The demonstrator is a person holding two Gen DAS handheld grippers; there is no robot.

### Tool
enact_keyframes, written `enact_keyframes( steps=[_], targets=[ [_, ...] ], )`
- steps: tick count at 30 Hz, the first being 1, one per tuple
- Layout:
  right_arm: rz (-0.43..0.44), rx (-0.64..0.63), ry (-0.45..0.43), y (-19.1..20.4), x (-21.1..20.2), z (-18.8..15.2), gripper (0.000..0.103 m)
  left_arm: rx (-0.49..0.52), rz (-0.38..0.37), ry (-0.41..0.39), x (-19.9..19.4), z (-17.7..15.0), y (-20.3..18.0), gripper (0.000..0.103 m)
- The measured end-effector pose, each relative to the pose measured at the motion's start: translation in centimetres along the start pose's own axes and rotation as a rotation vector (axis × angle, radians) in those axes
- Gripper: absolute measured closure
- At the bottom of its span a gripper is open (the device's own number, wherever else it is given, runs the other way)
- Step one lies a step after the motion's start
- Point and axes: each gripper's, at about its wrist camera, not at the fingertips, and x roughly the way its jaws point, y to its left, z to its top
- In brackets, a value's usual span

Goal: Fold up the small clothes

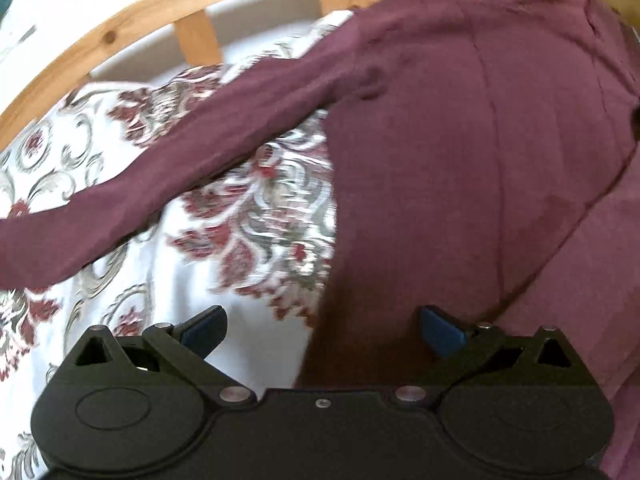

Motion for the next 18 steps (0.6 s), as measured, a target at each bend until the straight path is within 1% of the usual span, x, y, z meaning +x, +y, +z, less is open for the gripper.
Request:
enact_keyframes(
  steps=[2, 3, 4, 5, 6, 9, 10, 11, 12, 13, 14, 15, 18],
  targets=[
    [0.017, 0.002, -0.016, 0.2, -0.8, 0.2, 0.000, -0.028, 0.006, -0.021, -0.7, 0.1, 1.6, 0.001],
    [0.023, 0.002, -0.028, 0.4, -1.3, 0.4, 0.000, -0.047, 0.032, -0.048, -1.2, 0.0, 2.7, 0.001],
    [0.027, 0.002, -0.039, 0.5, -1.8, 0.5, 0.000, -0.068, 0.074, -0.089, -1.7, -0.2, 4.0, 0.001],
    [0.033, 0.003, -0.050, 0.6, -2.3, 0.7, 0.000, -0.090, 0.135, -0.132, -2.1, -0.6, 5.4, 0.001],
    [0.045, 0.006, -0.058, 0.8, -2.9, 0.8, 0.000, -0.115, 0.203, -0.157, -2.4, -1.0, 6.8, 0.001],
    [0.103, 0.021, -0.067, 1.3, -4.0, 1.2, 0.000, -0.190, 0.384, -0.177, -2.0, -1.7, 11.4, 0.001],
    [0.130, 0.029, -0.057, 1.4, -4.2, 1.3, 0.000, -0.198, 0.436, -0.196, -1.8, -1.9, 12.9, 0.001],
    [0.153, 0.036, -0.047, 1.6, -4.3, 1.4, 0.000, -0.191, 0.486, -0.224, -1.6, -2.1, 14.0, 0.001],
    [0.174, 0.040, -0.038, 1.7, -4.4, 1.4, 0.000, -0.160, 0.538, -0.261, -1.3, -2.4, 15.3, 0.001],
    [0.188, 0.039, -0.032, 2.0, -4.5, 1.4, 0.000, -0.129, 0.572, -0.279, -1.1, -2.4, 16.1, 0.001],
    [0.198, 0.032, -0.028, 2.4, -4.5, 1.3, 0.000, -0.109, 0.602, -0.282, -0.7, -2.4, 17.2, 0.001],
    [0.208, 0.023, -0.024, 2.8, -4.6, 1.3, 0.000, -0.112, 0.613, -0.275, -0.4, -2.1, 18.5, 0.001],
    [0.239, -0.004, -0.012, 3.9, -4.5, 1.0, 0.000, -0.144, 0.567, -0.268, 0.1, -1.5, 21.3, 0.001]
  ],
)
